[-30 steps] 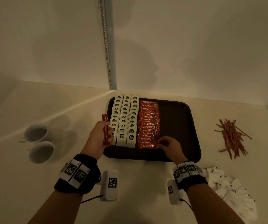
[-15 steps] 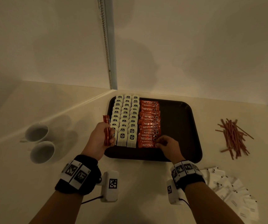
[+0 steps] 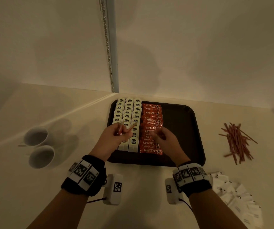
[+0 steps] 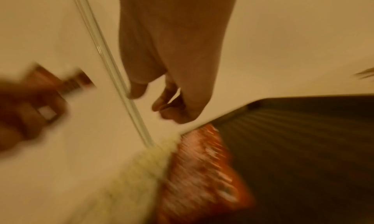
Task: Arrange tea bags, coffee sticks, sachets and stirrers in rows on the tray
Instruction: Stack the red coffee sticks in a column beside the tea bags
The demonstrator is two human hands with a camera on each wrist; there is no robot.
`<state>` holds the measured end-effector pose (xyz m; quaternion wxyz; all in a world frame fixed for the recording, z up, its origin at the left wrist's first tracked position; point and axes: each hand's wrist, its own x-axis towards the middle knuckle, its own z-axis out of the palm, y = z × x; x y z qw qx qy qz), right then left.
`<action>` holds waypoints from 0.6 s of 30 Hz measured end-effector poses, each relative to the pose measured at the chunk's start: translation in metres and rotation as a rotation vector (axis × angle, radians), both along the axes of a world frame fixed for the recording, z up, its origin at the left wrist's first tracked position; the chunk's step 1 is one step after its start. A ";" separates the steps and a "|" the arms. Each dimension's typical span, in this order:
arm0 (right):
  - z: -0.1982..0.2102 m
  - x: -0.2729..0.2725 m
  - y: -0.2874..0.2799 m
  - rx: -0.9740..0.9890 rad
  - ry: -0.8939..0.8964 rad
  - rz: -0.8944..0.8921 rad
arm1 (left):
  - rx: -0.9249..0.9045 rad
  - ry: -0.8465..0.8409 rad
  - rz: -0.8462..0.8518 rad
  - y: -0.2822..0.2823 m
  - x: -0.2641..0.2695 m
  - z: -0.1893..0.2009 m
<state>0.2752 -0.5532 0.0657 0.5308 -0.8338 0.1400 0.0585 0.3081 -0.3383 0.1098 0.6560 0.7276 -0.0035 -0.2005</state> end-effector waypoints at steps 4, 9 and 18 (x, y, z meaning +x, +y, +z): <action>0.052 0.010 0.028 0.272 -0.076 0.219 | 0.097 -0.129 -0.065 -0.008 0.003 0.004; 0.060 0.014 0.029 0.330 -0.146 0.176 | -0.094 -0.065 0.139 -0.003 0.007 0.011; 0.054 0.017 0.037 0.609 -0.156 -0.076 | -0.082 -0.052 0.092 -0.007 0.002 0.018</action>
